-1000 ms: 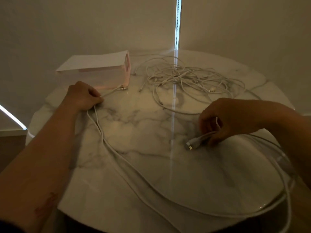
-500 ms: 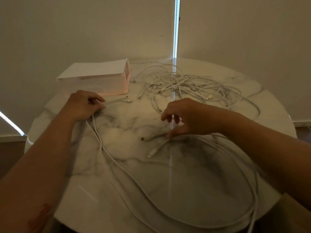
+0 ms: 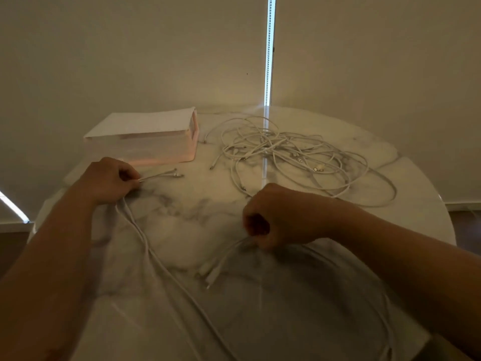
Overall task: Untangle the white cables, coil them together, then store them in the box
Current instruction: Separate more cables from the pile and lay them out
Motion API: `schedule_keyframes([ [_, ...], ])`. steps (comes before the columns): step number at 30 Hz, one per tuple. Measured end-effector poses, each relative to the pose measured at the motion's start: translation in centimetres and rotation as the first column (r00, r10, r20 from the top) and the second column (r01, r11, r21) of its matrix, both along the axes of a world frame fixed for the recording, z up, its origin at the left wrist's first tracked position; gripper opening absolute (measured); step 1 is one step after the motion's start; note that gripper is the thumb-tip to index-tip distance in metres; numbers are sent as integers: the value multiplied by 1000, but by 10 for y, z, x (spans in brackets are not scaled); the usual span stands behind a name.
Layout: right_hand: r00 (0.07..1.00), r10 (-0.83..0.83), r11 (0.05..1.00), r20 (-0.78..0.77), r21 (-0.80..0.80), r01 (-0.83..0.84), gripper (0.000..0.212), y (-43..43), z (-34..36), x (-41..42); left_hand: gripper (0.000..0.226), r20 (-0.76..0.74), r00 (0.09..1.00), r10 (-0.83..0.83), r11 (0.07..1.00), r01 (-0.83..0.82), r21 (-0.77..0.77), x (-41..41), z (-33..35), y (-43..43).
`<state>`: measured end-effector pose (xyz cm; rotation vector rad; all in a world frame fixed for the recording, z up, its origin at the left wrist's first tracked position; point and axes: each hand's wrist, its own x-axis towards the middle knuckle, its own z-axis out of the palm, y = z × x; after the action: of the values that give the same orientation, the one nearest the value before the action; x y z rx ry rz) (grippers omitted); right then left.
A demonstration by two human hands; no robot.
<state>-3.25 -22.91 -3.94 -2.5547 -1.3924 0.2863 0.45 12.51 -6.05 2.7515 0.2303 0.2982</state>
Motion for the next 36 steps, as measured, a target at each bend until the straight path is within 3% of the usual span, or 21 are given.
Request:
schedule_keyframes([
  [3,998,17,977,54,213,-28,13,16,-7,4,10,-28,993,114,993,-112,47,1,-1,6],
  [7,998,-53,945,23,326,42,13,1,-5,25,20,13,993,115,992,-116,54,5,-2,1],
  [9,991,-129,929,30,353,110,12,-11,-9,35,25,114,993,31,997,-39,73,8,1,-11],
  [12,982,-189,909,15,380,169,8,-28,-17,42,13,219,967,-132,991,134,6,13,10,-52],
  [14,975,-222,888,31,420,189,4,-37,-20,45,6,181,944,-276,957,288,-44,20,14,-87],
  [17,961,-275,838,32,498,223,2,-42,-21,50,8,119,863,-491,870,493,13,38,15,-131],
  [21,949,-314,811,38,531,247,3,-42,-27,54,31,93,818,-568,823,562,86,73,11,-167],
  [24,887,-460,724,44,597,346,15,-42,-31,59,29,79,820,-568,823,564,62,88,9,-180],
  [27,786,-612,560,-88,654,509,44,-46,-27,61,11,132,844,-520,851,525,-4,89,8,-180],
  [28,759,-641,532,-118,645,549,45,-48,-26,61,8,170,857,-486,865,499,-42,88,9,-177],
  [32,710,-699,549,-81,576,606,18,-52,-25,64,3,343,899,-272,909,357,-216,85,14,-160],
  [36,674,-736,565,-57,496,659,17,-52,-24,64,8,439,892,-108,868,299,-396,79,21,-144],
])
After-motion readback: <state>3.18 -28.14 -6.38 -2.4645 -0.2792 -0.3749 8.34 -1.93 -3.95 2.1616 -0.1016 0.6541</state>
